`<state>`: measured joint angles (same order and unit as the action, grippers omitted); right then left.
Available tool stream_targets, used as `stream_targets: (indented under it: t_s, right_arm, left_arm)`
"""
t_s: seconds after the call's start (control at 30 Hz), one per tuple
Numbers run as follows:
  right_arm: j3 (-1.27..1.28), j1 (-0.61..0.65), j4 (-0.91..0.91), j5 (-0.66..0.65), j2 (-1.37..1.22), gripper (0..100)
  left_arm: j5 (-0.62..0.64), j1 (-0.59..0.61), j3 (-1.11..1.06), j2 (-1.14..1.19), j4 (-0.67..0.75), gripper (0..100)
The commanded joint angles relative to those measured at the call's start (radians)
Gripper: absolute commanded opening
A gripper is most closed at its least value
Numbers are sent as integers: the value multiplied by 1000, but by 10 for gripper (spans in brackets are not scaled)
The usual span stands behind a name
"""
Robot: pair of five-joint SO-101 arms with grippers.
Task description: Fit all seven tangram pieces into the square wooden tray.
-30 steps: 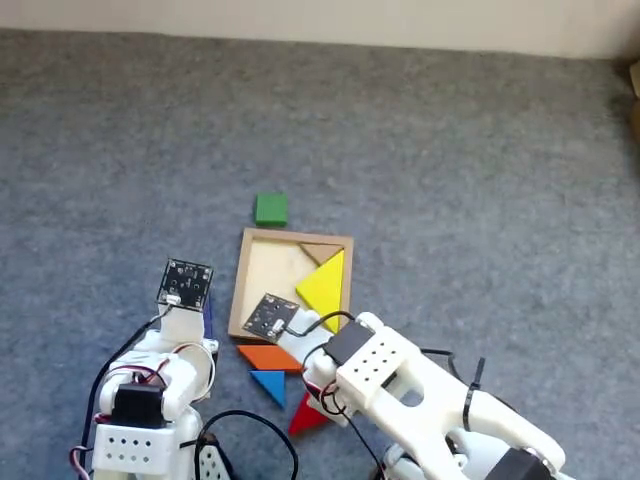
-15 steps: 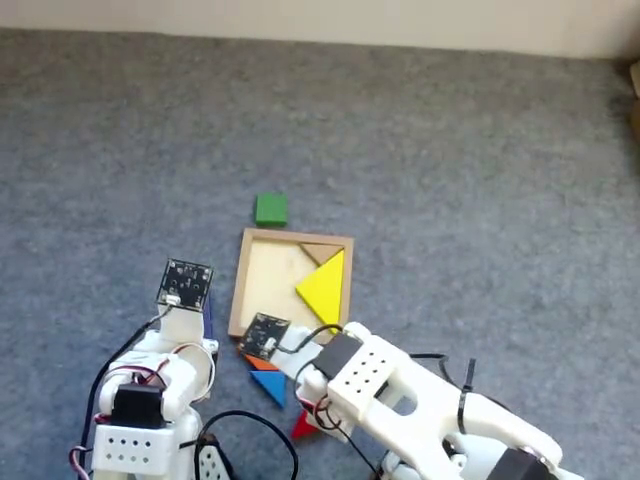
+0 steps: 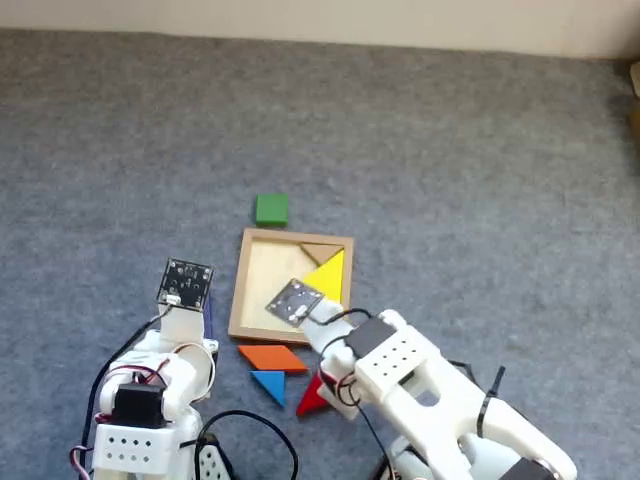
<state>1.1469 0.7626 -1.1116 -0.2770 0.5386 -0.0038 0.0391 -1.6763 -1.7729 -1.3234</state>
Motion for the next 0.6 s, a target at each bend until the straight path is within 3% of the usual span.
stream_targets:
  t_s: [0.0, 0.3, 0.57]
  right_arm:
    - [12, -73, 25, 3, 2, 167]
    - [15, -234, 25, 3, 5, 163]
    - [12, -162, -12, 8, 13, 163]
  left_arm:
    - [-5, -7, -21, -41, -3, 5]
    - [-5, -7, -21, -41, -3, 5]
    - [-5, -7, -21, -41, -3, 5]
